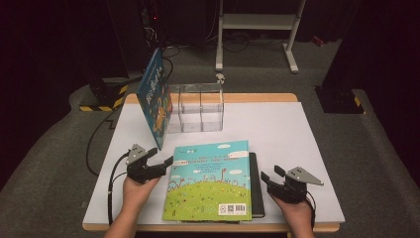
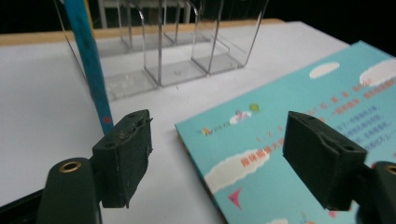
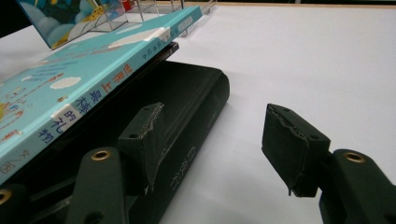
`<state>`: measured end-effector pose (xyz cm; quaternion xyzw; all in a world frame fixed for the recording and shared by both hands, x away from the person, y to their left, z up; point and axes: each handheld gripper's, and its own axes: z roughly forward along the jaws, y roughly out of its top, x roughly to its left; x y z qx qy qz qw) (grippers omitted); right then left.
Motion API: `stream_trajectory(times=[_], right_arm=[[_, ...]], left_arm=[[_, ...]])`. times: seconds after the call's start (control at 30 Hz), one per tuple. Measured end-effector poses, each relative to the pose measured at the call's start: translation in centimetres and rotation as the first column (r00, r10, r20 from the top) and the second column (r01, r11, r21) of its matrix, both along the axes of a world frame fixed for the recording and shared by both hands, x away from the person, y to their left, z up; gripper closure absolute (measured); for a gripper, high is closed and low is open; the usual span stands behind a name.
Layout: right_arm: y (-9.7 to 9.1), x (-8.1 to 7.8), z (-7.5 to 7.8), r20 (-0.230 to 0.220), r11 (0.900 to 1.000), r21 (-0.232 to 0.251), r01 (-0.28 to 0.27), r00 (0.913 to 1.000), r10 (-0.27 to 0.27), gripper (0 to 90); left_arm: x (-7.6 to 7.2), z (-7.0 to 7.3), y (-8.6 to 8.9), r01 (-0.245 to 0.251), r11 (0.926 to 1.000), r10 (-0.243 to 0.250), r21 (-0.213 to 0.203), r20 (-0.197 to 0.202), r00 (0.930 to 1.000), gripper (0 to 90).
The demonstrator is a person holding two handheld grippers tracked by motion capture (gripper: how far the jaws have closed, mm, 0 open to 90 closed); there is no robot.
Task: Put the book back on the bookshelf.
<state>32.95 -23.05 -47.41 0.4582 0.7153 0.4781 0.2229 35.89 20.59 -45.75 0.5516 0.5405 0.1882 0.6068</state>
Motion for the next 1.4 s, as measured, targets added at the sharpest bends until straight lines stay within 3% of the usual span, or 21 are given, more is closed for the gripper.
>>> stream_trajectory(times=[0.1,0.23,0.3,0.33,0.4,0.47,0.7,0.77,0.8,0.9,0.97,1.1,1.17,1.23,1.4], right_arm=[[-0.2,0.0,0.5,0.009,1.0000,-0.001,0.001,1.0000,-0.001,36.2],[-0.1,0.1,1.2,0.023,1.0000,-0.003,0.009,0.9997,-0.009,33.2],[-0.1,0.2,1.2,0.022,0.9999,-0.004,0.013,0.9997,-0.012,31.9],[0.1,0.2,1.3,0.032,0.9997,-0.012,0.022,0.9993,-0.021,30.1],[0.3,0.2,1.6,0.040,0.9997,-0.016,0.018,0.9990,-0.017,30.0],[0.5,-0.1,1.8,0.048,0.9999,-0.005,0.011,0.9988,-0.011,30.0],[1.8,-0.7,2.7,0.067,0.9997,-0.002,-0.023,0.9975,0.023,29.8],[2.8,-1.0,3.3,0.084,0.9984,-0.001,-0.056,0.9949,0.056,32.0],[3.1,-1.1,3.4,0.083,0.9977,-0.001,-0.067,0.9943,0.067,32.8],[4.0,-0.8,3.5,0.073,0.9961,0.002,-0.088,0.9935,0.087,33.2],[4.3,-0.7,3.4,0.066,0.9959,0.000,-0.090,0.9937,0.090,33.3],[5.8,-0.4,2.7,0.039,0.9924,-0.050,-0.112,0.9927,0.114,35.4],[5.9,-0.4,2.3,0.026,0.9909,-0.084,-0.106,0.9938,0.108,36.9],[5.7,-0.4,2.0,0.020,0.9918,-0.071,-0.106,0.9940,0.108,37.2],[5.6,-0.5,1.4,-0.003,0.9903,-0.096,-0.101,0.9948,0.101,38.3]], left_arm=[[-0.4,-0.4,-0.2,0.013,0.9997,-0.013,0.020,0.007,0.9999,21.6],[-0.6,-1.1,-0.2,0.020,0.9997,-0.020,0.015,-0.028,0.9994,21.9],[-0.7,-1.2,-0.3,0.026,0.9995,-0.026,0.017,-0.031,0.9992,22.0],[-1.1,-1.3,-0.4,0.041,0.9982,-0.040,0.043,-0.025,0.9989,22.0],[-1.4,-1.4,-0.3,0.051,0.9979,-0.050,0.040,-0.032,0.9982,22.7],[-1.5,-1.7,-0.3,0.053,0.9980,-0.052,0.032,-0.053,0.9973,22.6],[-2.0,-1.9,-0.6,0.071,0.9963,-0.069,0.049,-0.047,0.9965,22.4],[-1.9,-2.1,-0.6,0.080,0.9964,-0.078,0.026,-0.085,0.9934,22.6],[-1.9,-2.1,-0.6,0.081,0.9966,-0.080,0.012,-0.091,0.9926,22.3],[-2.1,-2.2,-0.6,0.086,0.9955,-0.082,0.041,-0.075,0.9938,22.5],[-2.1,-2.2,-0.5,0.087,0.9955,-0.084,0.038,-0.076,0.9935,22.6],[-2.0,-2.6,-0.2,0.092,0.9953,-0.089,0.028,-0.097,0.9913,22.3],[-2.0,-2.7,-0.1,0.096,0.9949,-0.092,0.031,-0.103,0.9904,22.1],[-2.1,-2.8,-0.1,0.103,0.9940,-0.098,0.036,-0.107,0.9894,21.7],[-2.2,-2.6,-0.2,0.107,0.9942,-0.105,0.012,-0.108,0.9886,21.9]])
